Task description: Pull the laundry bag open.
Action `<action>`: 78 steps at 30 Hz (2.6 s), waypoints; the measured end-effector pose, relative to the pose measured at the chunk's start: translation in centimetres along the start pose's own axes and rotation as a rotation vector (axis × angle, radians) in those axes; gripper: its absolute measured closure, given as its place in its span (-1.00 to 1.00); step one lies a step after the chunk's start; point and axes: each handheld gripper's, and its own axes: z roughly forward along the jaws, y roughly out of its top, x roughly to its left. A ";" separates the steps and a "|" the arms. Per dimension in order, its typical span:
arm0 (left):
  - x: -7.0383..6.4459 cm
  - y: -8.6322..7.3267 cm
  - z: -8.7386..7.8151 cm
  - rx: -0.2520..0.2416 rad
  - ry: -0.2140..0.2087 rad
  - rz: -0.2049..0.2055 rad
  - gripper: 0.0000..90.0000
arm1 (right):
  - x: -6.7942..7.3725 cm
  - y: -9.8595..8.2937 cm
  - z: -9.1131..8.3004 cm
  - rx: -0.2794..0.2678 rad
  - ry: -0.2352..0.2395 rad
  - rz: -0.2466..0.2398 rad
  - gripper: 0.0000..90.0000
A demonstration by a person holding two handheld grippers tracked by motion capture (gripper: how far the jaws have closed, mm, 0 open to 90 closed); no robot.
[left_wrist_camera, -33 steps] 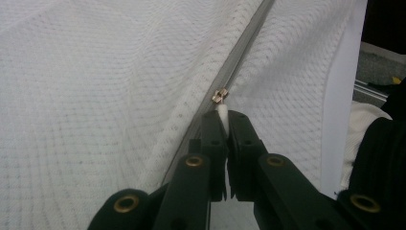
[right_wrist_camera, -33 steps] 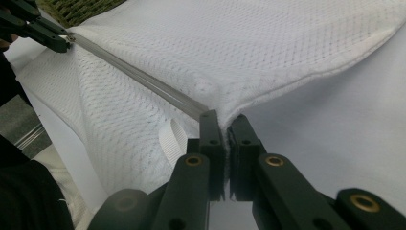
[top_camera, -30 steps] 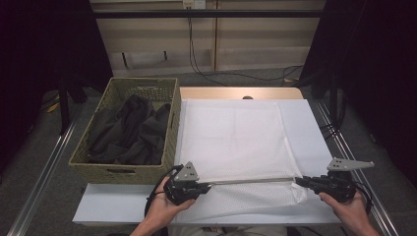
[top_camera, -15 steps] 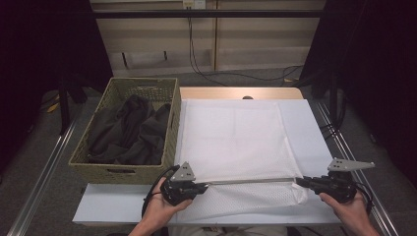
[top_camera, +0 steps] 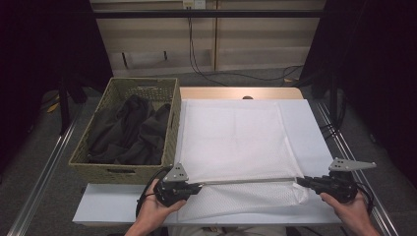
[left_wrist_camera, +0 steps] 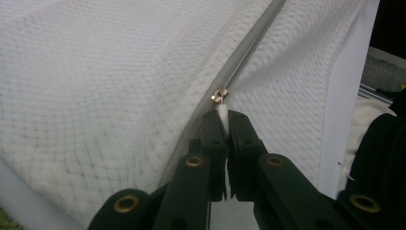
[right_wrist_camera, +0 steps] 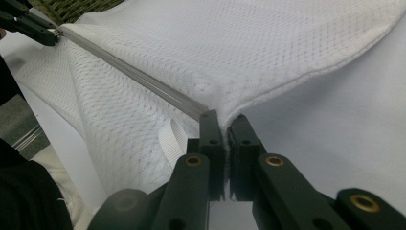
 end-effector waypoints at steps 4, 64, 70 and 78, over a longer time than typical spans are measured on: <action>0.0 -0.1 -0.1 -0.008 0.001 -0.012 0.93 | -0.1 -0.1 0.0 0.001 -0.001 0.001 0.92; 2.1 -3.9 -4.4 0.039 0.112 -0.087 0.93 | -1.2 -1.2 0.3 0.070 -0.038 0.033 0.93; 2.1 -4.1 -4.5 0.053 0.124 -0.095 0.93 | -1.0 -1.4 0.5 0.092 -0.034 0.022 0.93; 2.2 -4.2 -3.7 0.069 0.080 -0.086 0.93 | -0.7 -1.9 1.0 0.145 -0.047 -0.017 0.93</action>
